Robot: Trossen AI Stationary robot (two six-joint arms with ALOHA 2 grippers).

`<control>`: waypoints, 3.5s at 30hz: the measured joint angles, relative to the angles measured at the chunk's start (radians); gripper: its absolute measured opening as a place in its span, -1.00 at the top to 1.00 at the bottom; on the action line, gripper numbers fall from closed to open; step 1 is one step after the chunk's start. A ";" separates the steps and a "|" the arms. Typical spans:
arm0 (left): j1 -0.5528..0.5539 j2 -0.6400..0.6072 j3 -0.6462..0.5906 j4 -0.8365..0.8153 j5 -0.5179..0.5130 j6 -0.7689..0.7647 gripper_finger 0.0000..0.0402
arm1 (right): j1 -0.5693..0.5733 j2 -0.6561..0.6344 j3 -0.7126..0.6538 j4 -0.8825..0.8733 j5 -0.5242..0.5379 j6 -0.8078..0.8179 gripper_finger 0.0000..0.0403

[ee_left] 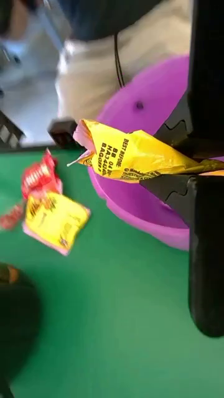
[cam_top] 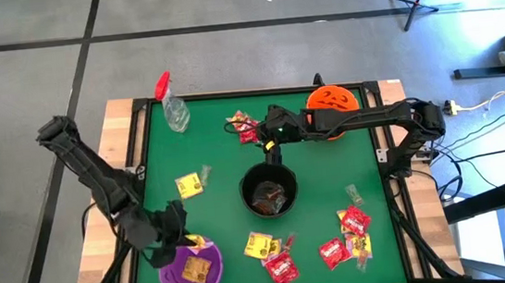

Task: Sort candy
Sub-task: Put the yellow candy into the purple bucket, then put the green candy into the black bucket

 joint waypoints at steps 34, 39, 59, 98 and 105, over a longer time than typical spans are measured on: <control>0.004 0.106 0.083 -0.065 0.222 -0.278 0.49 | 0.000 0.000 0.000 0.034 -0.027 -0.004 -0.16; 0.022 0.073 0.083 -0.067 0.211 -0.281 0.49 | 0.000 0.000 0.000 0.033 -0.027 -0.004 -0.16; 0.585 0.000 0.083 -0.317 0.108 0.264 0.49 | 0.014 -0.305 -0.083 -0.083 -0.166 -0.030 -0.16; 1.004 0.483 0.055 -0.303 0.227 0.434 -0.17 | 0.126 -0.562 -0.394 0.088 -0.091 0.110 -0.16; 1.004 0.562 0.060 -0.282 0.253 0.427 -0.17 | 0.187 -0.670 -0.532 0.271 -0.131 0.143 -0.16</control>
